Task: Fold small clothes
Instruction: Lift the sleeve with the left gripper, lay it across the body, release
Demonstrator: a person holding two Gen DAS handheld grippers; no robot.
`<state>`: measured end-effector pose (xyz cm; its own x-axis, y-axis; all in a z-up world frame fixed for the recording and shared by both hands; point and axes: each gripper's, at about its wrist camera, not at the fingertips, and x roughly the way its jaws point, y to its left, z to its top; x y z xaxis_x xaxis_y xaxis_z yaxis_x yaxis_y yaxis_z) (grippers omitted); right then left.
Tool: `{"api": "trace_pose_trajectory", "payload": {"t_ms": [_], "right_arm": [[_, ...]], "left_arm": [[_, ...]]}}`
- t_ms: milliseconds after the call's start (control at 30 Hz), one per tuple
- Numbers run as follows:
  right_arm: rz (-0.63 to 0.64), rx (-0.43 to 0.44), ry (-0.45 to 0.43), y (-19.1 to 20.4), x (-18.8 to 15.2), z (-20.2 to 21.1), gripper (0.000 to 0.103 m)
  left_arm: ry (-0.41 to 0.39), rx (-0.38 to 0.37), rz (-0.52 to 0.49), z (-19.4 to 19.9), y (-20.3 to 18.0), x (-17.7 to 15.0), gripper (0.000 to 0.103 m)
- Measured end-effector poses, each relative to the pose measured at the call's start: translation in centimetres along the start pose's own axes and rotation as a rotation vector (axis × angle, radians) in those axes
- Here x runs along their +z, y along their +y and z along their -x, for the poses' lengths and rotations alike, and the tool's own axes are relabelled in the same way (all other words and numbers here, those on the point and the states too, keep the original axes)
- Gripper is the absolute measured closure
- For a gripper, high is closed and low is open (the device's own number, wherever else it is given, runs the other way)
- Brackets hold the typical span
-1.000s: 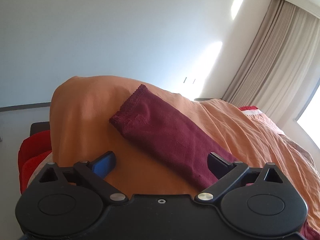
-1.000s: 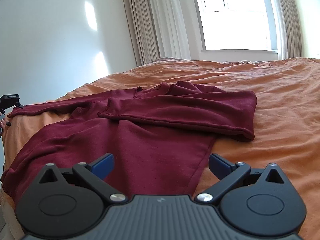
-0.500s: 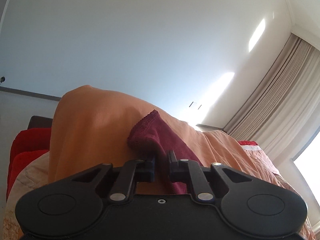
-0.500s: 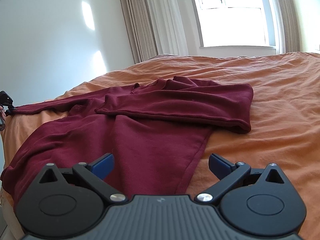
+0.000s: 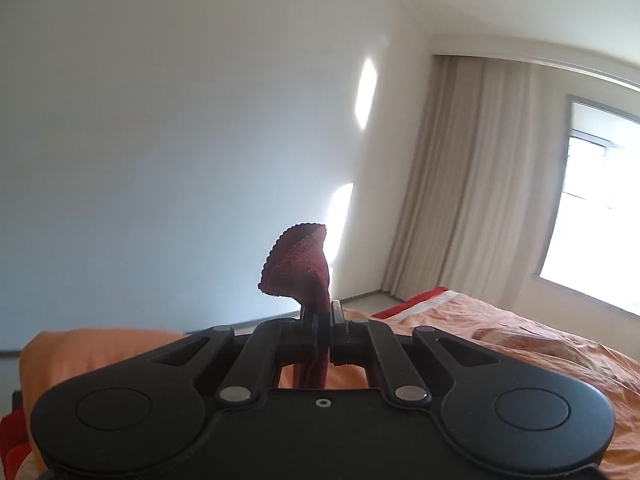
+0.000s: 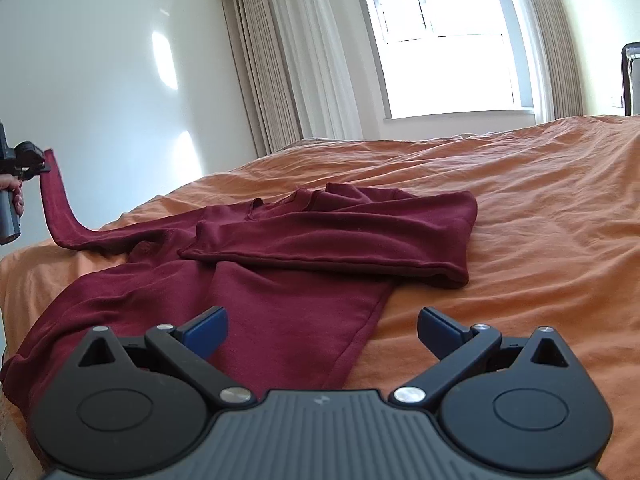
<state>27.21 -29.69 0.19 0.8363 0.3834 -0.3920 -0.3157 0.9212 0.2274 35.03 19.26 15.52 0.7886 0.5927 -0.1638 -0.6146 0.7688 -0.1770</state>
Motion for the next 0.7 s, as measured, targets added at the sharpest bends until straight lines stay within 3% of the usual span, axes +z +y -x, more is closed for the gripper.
{"api": "trace_pose_trajectory", "payload": {"t_ms": [267, 467, 700], "right_arm": [[-0.030, -0.030, -0.020, -1.9, -0.1, 1.2, 0.000], [-0.045, -0.044, -0.019, -2.8, -0.6, 1.9, 0.000], [-0.060, -0.061, -0.015, -3.9, -1.0, 2.4, 0.000]], "left_arm": [[-0.054, -0.340, -0.230, 4.0, -14.5, -2.7, 0.099], [0.030, -0.529, -0.257, 4.7, -23.2, -8.7, 0.099], [0.172, -0.710, -0.344, 7.3, -28.1, -18.8, 0.099]]}}
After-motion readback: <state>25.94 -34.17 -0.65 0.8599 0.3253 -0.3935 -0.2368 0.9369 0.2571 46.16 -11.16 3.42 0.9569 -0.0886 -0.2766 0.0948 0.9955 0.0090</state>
